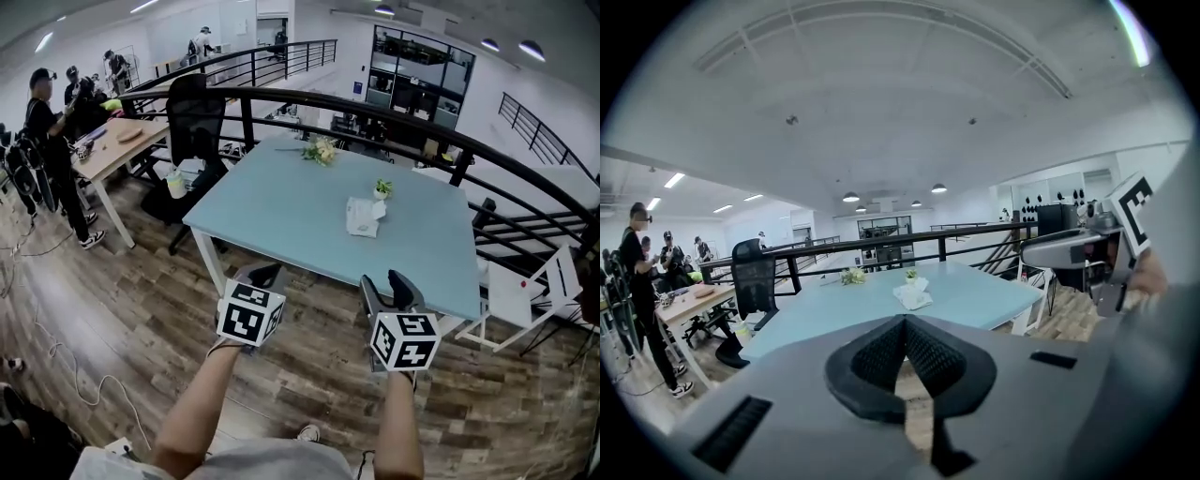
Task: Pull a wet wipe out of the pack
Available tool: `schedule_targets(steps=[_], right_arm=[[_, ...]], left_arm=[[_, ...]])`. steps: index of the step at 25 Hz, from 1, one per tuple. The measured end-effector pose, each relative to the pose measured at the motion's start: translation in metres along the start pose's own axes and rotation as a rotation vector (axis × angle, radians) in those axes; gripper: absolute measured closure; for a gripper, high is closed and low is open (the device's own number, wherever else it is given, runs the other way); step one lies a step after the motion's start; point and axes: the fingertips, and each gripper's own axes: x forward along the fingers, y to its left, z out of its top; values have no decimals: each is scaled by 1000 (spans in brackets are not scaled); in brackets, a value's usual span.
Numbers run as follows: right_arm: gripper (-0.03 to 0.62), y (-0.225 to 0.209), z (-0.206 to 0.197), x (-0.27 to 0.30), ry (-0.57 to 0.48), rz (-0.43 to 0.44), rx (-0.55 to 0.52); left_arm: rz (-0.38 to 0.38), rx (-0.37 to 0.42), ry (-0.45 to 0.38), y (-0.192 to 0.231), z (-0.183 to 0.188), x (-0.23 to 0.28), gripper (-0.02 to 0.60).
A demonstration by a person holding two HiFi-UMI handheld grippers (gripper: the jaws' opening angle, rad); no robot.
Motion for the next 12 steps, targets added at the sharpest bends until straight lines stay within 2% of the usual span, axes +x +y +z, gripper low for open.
schedule_targets(steps=[12], right_arm=[[352, -30, 2, 30, 0, 92, 4]], left_arm=[[84, -33, 18, -3, 5, 23, 589]])
